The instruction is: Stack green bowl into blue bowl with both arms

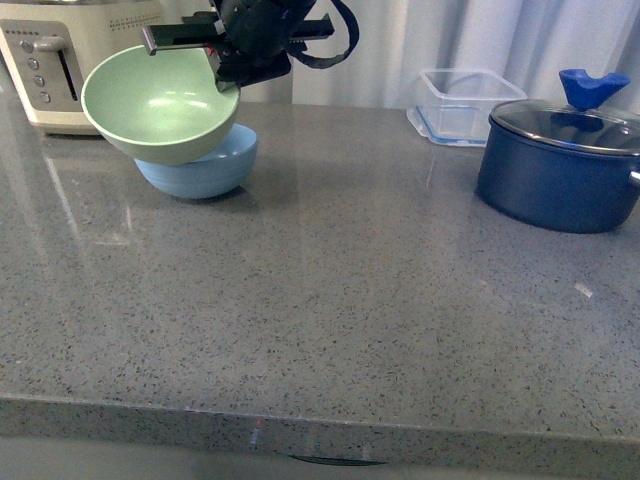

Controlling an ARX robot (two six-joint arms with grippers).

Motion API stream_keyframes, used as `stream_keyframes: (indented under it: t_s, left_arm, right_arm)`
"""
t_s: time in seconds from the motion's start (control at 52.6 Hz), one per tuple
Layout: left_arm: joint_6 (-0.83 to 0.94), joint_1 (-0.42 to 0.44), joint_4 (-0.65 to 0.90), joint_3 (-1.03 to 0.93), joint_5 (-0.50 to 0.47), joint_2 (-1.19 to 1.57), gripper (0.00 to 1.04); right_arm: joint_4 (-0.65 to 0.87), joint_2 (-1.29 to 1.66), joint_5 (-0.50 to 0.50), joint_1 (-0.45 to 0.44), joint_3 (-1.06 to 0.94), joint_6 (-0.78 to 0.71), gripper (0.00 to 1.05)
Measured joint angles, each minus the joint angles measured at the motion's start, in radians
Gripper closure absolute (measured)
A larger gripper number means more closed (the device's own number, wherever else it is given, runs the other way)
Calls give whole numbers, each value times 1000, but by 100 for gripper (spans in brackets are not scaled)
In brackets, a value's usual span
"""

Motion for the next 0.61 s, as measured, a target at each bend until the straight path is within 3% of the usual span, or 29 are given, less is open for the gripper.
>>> stream_keyframes:
  t_s: [0.608]
  left_arm:
    - [0, 0, 0, 0, 0, 0, 7]
  right_arm:
    - [38, 18, -8, -23, 0, -21, 104]
